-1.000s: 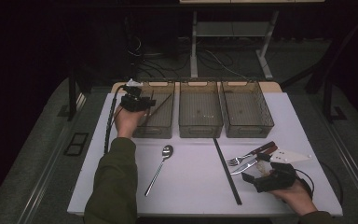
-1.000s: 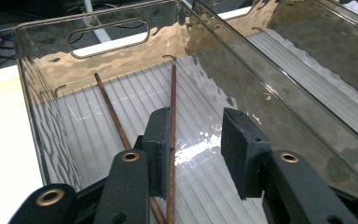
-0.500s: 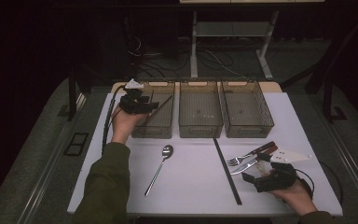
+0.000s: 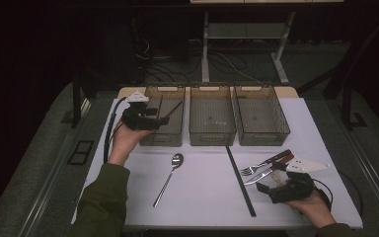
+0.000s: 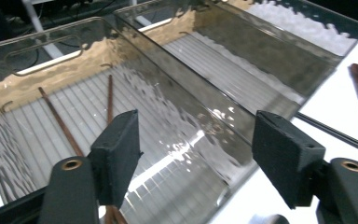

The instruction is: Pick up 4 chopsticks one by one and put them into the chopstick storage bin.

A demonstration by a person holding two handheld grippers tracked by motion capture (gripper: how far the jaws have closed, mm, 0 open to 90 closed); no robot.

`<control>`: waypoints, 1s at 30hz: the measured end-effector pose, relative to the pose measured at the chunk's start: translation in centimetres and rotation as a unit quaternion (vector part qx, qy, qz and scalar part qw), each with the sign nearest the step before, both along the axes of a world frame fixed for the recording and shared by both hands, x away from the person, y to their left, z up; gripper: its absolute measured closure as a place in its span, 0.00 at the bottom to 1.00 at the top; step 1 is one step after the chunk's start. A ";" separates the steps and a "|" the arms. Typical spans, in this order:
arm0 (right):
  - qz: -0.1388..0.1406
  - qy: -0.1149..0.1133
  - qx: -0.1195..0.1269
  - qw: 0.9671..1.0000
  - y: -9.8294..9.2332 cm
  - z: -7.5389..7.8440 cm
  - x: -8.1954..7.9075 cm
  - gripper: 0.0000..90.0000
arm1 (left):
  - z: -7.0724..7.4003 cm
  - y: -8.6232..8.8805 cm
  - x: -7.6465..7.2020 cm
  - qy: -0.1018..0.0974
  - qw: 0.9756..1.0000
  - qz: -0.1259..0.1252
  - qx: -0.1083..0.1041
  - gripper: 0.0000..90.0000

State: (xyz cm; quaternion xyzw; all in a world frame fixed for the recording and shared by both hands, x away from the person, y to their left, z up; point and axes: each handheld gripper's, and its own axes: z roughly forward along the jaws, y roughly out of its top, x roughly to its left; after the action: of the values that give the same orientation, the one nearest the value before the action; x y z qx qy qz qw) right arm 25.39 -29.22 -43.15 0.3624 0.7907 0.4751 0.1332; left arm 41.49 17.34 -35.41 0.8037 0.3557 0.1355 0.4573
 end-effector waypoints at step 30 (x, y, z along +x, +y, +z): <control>-0.002 0.000 -0.001 1.000 0.0 0.0 -0.1 0.01 | -4.8 0.3 -11.1 -0.015 0.999 -0.052 -0.006 0.11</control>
State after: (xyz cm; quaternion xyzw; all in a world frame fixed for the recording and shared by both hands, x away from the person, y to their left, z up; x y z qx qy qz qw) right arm 25.33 -29.18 -43.16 0.3639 0.7902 0.4745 0.1345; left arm 30.35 17.66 -40.18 0.8163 0.3074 0.1209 0.4739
